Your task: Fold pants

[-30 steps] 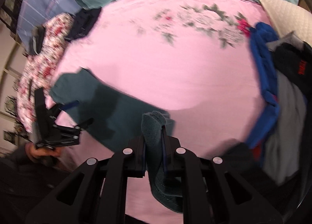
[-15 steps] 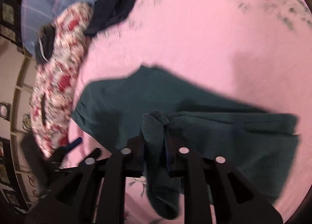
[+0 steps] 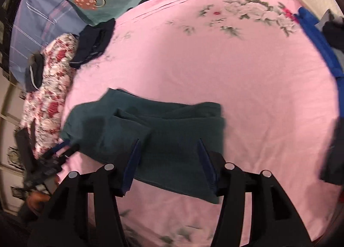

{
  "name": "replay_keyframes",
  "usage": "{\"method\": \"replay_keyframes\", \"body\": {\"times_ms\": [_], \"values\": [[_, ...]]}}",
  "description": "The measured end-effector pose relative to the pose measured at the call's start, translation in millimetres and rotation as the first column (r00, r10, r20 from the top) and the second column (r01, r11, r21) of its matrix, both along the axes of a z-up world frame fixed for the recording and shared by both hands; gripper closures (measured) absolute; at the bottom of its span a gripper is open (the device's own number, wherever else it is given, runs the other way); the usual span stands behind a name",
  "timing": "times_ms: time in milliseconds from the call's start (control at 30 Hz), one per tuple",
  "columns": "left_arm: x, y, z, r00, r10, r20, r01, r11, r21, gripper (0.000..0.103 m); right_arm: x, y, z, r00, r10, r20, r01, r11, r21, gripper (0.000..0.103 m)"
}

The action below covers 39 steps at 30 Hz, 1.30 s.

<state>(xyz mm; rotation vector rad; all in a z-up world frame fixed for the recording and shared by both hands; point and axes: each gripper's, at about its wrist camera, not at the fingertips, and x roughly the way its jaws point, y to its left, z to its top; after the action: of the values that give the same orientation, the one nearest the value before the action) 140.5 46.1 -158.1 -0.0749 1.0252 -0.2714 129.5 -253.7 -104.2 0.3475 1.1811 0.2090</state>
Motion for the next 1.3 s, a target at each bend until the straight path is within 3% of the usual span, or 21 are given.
{"method": "replay_keyframes", "body": {"times_ms": [67, 167, 267, 367, 400, 467, 533, 600, 667, 733, 800, 900, 1000, 1133, 1200, 1267, 1300], "values": [[5, -21, 3, 0.999, -0.05, 0.016, 0.05, 0.999, -0.019, 0.007, -5, 2, -3, 1.0, 0.021, -0.008, -0.02, 0.999, 0.034, 0.053], [11, -32, -5, 0.999, -0.042, -0.013, 0.042, 0.999, 0.0, 0.007, -1, 18, -17, 0.998, 0.062, -0.006, -0.062, 0.994, 0.096, 0.056], [12, -23, -8, 0.999, 0.009, -0.051, -0.009, 1.0, -0.003, 0.007, 12, 41, -54, 0.99, 0.106, -0.091, -0.078, 0.96, 0.27, 0.056], [6, 0, -6, 0.996, 0.066, -0.057, -0.063, 0.997, 0.053, 0.007, 17, 85, -65, 0.985, 0.164, -0.052, -0.148, 0.962, 0.229, 0.061], [4, 9, -6, 0.994, 0.09, -0.059, -0.086, 0.994, 0.07, 0.007, 15, 107, -62, 0.974, 0.227, -0.014, -0.219, 0.953, 0.211, 0.061], [1, 31, -4, 0.987, 0.147, -0.067, -0.14, 0.986, 0.094, 0.007, 3, 163, -51, 0.905, 0.423, 0.05, -0.426, 0.895, 0.132, 0.061], [-1, 45, -3, 0.98, 0.188, -0.068, -0.179, 0.978, 0.111, 0.007, -7, 185, -38, 0.852, 0.514, 0.102, -0.523, 0.845, 0.11, 0.061], [-1, 51, 0, 0.976, 0.209, -0.061, -0.201, 0.973, 0.113, 0.007, -9, 170, -26, 0.871, 0.472, 0.136, -0.487, 0.865, 0.121, 0.061], [-1, 44, 5, 0.978, 0.202, -0.048, -0.197, 0.975, 0.099, 0.007, -3, 121, -18, 0.929, 0.351, 0.12, -0.367, 0.917, 0.157, 0.061], [-2, 21, 8, 0.988, 0.154, -0.028, -0.151, 0.986, 0.075, 0.007, -3, 73, -11, 0.954, 0.274, 0.124, -0.289, 0.95, 0.117, 0.061], [-2, -11, 8, 0.996, 0.083, -0.024, -0.081, 0.996, 0.042, 0.007, 4, 19, -10, 0.965, 0.24, 0.105, -0.247, 0.968, 0.053, 0.061], [-8, -68, 4, 0.998, -0.053, -0.024, 0.053, 0.999, -0.002, 0.007, 15, -24, -18, 0.963, 0.262, 0.065, -0.262, 0.965, -0.005, 0.063], [-14, -110, -3, 0.992, -0.119, -0.036, 0.119, 0.993, -0.003, 0.007, 27, -45, -30, 0.916, 0.4, 0.025, -0.4, 0.916, -0.032, 0.066], [-18, -140, -14, 0.991, -0.095, -0.093, 0.095, 0.995, -0.004, 0.007, 48, -41, -46, 0.844, 0.536, 0.02, -0.535, 0.844, -0.032, 0.07], [-20, -144, -16, 0.992, -0.06, -0.109, 0.062, 0.998, 0.015, 0.007, 55, -36, -50, 0.793, 0.609, 0.02, -0.609, 0.793, -0.016, 0.074], [-21, -141, -16, 0.993, -0.008, -0.118, 0.012, 0.999, 0.039, 0.007, 59, -30, -55, 0.729, 0.685, 0.01, -0.685, 0.729, -0.008, 0.093], [-22, -138, -15, 0.992, 0.028, -0.123, -0.022, 0.999, 0.046, 0.007, 61, -27, -58, 0.689, 0.725, -0.001, -0.725, 0.689, -0.01, 0.094]]}}
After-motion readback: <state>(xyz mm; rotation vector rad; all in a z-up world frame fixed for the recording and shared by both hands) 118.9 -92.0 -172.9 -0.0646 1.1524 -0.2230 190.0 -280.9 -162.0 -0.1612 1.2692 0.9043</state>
